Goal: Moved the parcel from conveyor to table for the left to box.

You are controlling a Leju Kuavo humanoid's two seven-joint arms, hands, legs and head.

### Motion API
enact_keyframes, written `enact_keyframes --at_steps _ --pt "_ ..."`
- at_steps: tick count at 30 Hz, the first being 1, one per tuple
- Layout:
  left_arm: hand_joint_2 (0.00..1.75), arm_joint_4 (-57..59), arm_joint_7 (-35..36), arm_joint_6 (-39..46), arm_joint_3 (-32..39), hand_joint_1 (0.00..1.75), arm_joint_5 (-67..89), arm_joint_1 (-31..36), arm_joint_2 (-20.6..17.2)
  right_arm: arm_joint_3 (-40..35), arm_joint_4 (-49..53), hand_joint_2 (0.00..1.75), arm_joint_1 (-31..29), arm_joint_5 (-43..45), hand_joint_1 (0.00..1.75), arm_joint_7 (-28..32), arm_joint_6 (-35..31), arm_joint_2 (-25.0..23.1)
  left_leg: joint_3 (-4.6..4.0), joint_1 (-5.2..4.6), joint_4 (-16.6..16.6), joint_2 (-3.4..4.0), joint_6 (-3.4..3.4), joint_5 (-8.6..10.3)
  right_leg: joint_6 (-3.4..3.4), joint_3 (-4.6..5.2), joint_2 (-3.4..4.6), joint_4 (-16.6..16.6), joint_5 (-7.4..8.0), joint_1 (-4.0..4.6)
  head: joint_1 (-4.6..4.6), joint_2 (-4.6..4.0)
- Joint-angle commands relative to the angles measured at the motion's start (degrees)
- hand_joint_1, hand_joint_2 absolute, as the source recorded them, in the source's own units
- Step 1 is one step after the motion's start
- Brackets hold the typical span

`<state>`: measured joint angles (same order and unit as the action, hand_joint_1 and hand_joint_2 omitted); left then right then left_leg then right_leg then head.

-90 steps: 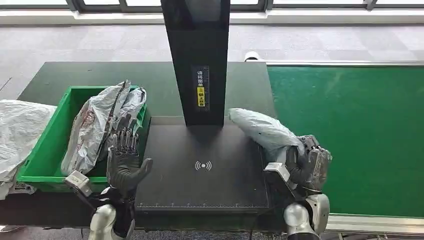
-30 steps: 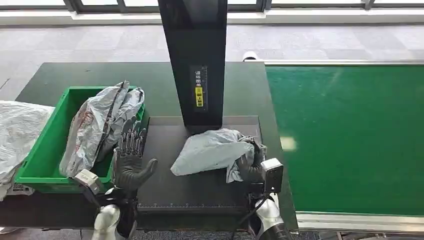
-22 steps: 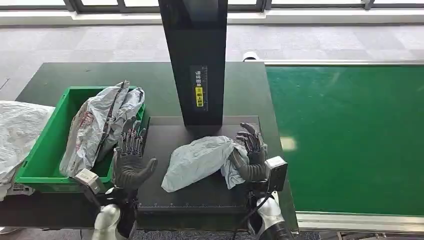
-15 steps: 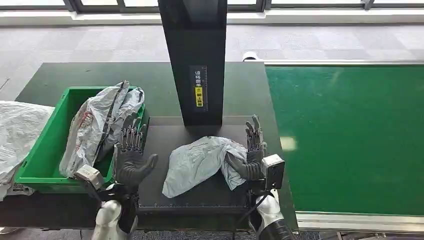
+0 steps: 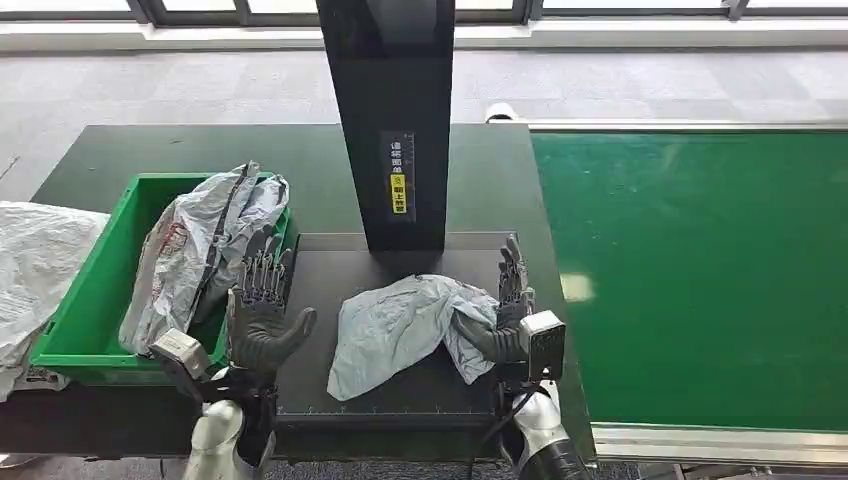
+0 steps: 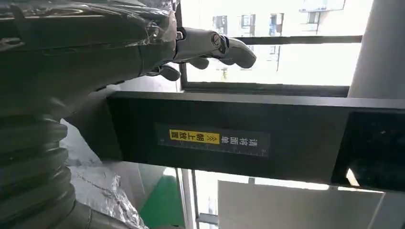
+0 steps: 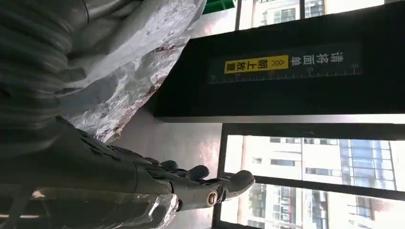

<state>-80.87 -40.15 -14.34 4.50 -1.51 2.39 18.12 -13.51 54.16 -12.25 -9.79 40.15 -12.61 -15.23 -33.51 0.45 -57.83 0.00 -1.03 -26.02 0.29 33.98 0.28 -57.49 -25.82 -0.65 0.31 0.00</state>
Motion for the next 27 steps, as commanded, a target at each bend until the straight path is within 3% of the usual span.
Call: enact_keyframes --at_steps 1,13,14,20,27 --pt "1.75 1.3 0.2 0.9 -4.9 0.00 5.1 1.5 0.3 4.9 7.8 1.75 2.4 1.4 0.00 -0.2 -2.5 1.7 -0.01 0.02 0.0 -0.30 0.06 0.02 0.01 -0.13 -0.32 0.1 -0.05 0.03 0.00 0.00" --pt "1.75 1.9 0.2 1.0 -6.0 0.00 6.7 1.7 -0.3 4.9 9.0 1.75 2.8 1.4 0.00 -0.2 -3.2 1.7 0.00 -0.02 0.0 -0.15 0.04 0.01 0.00 -0.09 -0.16 0.0 -0.02 -0.02 0.00 0.00" --pt "1.75 4.5 0.2 3.1 -9.2 0.00 13.4 2.4 -2.1 4.9 11.8 1.75 3.9 1.8 0.00 -0.2 -4.5 2.1 0.03 -0.01 0.1 -0.17 0.05 0.02 0.00 -0.14 -0.19 0.1 -0.02 0.00 0.00 0.00" --pt "1.75 16.4 3.4 15.1 -12.7 0.00 32.9 5.2 -3.0 6.1 14.6 1.75 5.4 1.1 0.00 -0.2 -5.2 2.5 0.16 -0.05 0.2 -0.40 0.08 0.10 0.01 -0.33 -0.41 0.2 -0.02 -0.04 0.00 0.00" --pt "1.75 20.1 7.8 19.5 -11.8 0.00 39.3 6.0 -2.5 6.3 14.9 1.75 5.9 0.2 0.00 -0.2 -5.7 2.0 0.08 -0.03 0.1 -0.18 0.04 0.02 -0.01 -0.17 -0.18 0.1 -0.01 -0.07 0.02 0.00"
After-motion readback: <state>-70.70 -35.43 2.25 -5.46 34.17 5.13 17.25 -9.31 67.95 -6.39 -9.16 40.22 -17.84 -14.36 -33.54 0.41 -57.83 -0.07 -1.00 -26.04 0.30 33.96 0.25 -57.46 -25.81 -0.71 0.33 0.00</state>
